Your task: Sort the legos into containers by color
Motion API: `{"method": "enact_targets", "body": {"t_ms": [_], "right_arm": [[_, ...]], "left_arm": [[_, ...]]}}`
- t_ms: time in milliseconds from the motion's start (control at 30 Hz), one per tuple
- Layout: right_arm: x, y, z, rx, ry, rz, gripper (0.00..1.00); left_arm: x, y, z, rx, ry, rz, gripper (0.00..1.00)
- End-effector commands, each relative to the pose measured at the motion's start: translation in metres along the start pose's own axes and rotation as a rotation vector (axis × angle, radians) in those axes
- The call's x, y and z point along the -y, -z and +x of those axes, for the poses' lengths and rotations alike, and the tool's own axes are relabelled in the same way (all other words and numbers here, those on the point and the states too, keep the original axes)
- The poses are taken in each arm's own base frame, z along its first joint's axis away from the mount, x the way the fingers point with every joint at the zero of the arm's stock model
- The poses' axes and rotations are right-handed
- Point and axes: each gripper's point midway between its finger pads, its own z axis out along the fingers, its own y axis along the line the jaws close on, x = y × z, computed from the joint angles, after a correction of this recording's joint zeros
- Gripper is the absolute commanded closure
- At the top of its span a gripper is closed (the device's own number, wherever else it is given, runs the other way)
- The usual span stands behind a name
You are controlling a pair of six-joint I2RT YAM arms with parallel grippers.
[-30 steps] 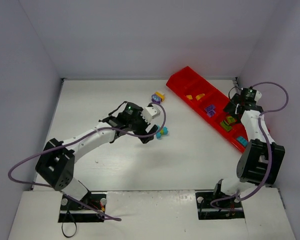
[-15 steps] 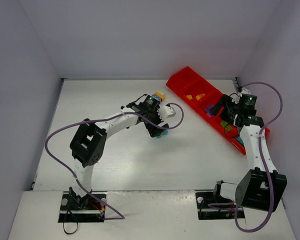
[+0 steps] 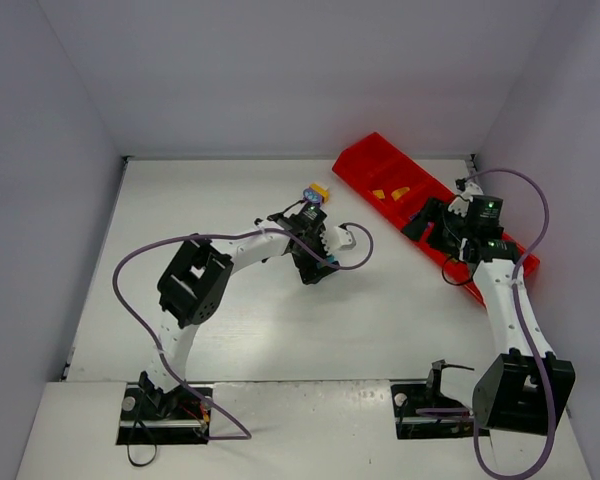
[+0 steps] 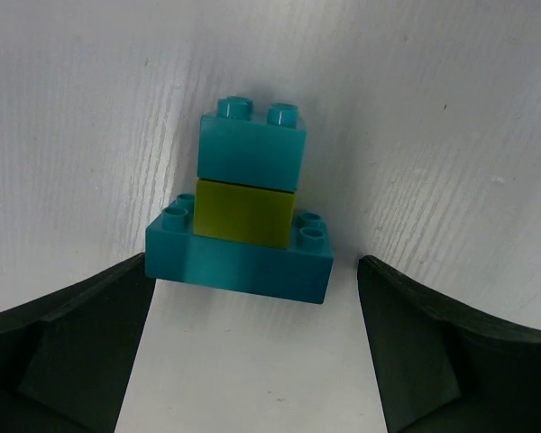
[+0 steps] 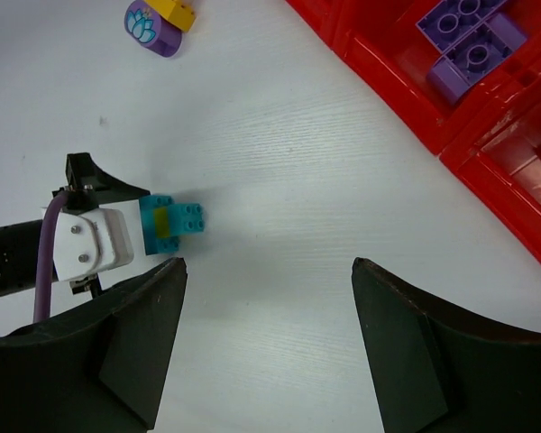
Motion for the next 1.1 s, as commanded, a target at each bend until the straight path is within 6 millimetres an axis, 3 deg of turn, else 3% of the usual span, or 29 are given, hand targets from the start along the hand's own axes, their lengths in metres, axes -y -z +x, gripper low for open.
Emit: {"method": "enact_targets", "body": {"t_ms": [0,267,500,667,700,800,900,1067], "right_arm": [[-0.019,0.005,-0.010,0.042,0.055,-0.070,0.29],[-0.021,0.004,0.000,0.022,0.055,-0.086,0.29],[-0.029,0.011,-0.001,0.032,0.060,-0.112,0.29],[-0.036,0.011,0.004,0.013,0.065,-0.141,0.29],[-0.038,0.011,0.004,0.012,0.067,-0.146,0.30],[-0.046,0.009,0.007,-0.008,0.068,-0.176,0.30],[-0.058,0.009,0.008,-0.025,0.055,-0.211,0.31],[-0.089,0.014,-0.006,-0.022,0.043,-0.297,0.32]], "left_arm": [[-0.009,0.019,-0.038,0.118,-0.029,-0.052,0.14],[-0.012,0.016,-0.044,0.140,-0.030,-0.063,0.14],[-0.006,0.004,-0.025,0.067,-0.021,-0.029,0.15],[-0.001,0.006,-0.024,0.082,-0.019,-0.016,0.29],[-0.001,0.009,-0.025,0.090,-0.019,-0.019,0.38],[0.001,0.015,-0.026,0.117,-0.026,-0.030,0.52],[-0.002,0.039,-0.041,0.194,-0.030,-0.080,0.60],[0.002,0.105,-0.065,0.408,-0.025,-0.200,0.77]]}}
